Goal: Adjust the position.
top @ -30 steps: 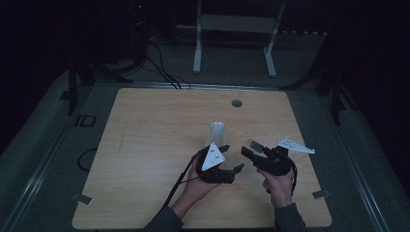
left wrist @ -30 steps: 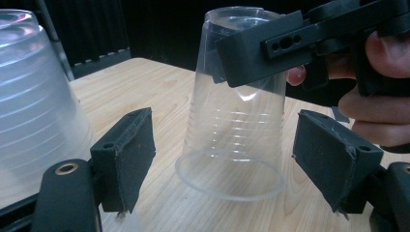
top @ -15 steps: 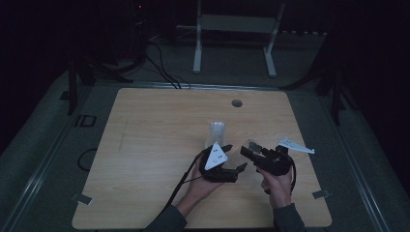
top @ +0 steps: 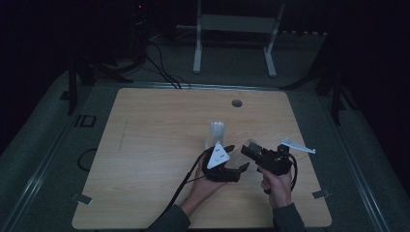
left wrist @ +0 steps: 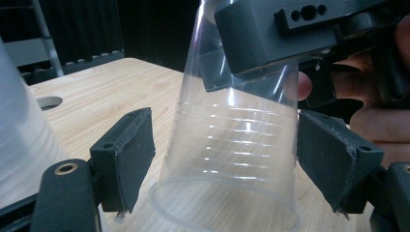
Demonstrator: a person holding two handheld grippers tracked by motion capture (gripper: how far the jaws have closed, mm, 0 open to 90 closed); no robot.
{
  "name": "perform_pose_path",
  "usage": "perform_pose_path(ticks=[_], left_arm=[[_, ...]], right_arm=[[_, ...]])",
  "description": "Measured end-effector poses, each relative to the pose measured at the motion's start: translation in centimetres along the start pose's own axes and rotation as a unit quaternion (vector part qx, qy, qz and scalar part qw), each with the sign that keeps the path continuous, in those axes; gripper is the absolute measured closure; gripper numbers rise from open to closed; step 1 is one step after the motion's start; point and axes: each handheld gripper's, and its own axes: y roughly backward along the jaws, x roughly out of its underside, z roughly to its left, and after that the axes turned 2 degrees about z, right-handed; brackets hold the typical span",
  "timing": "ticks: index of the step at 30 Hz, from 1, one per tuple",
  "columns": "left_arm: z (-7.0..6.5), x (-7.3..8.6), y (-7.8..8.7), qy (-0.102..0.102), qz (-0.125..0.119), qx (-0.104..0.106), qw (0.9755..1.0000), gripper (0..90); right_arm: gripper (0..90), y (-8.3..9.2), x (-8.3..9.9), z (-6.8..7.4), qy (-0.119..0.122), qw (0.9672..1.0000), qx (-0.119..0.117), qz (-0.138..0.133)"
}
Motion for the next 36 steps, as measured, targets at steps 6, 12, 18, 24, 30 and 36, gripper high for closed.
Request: perform_pose_path(ticks=[6, 12, 18, 24, 30, 36], left_arm=[[-0.02, 0.20, -0.35, 0.001, -0.001, 0.002, 1.0000, 22.2], [-0.08, 0.37, -0.75, 0.001, 0.003, 0.000, 1.0000, 22.2], [-0.05, 0.45, -0.89, -0.002, 0.009, 0.000, 1.0000, 25.2], [-0.19, 0.43, -0.85, -0.010, 0.013, 0.002, 0.9999, 28.7], [-0.17, 0.39, -0.75, -0.014, 0.015, 0.001, 0.9998, 29.3], [0.08, 0.38, -0.50, -0.016, 0.016, -0.005, 0.9997, 29.4]], right_arm=[[41.3, 0.03, 0.07, -0.26, -0.016, 0.9997, -0.015, -0.004], [41.6, 0.06, 0.14, -0.50, -0.032, 0.9990, -0.028, -0.009], [41.7, -0.05, 0.25, -0.60, -0.039, 0.9985, -0.037, -0.008], [38.9, -0.04, 0.30, -0.82, -0.041, 0.9984, -0.038, -0.005], [35.4, 0.07, 0.23, -0.75, -0.032, 0.9988, -0.037, -0.001], [34.4, 0.47, 0.40, -0.63, -0.022, 0.9992, -0.034, 0.004]])
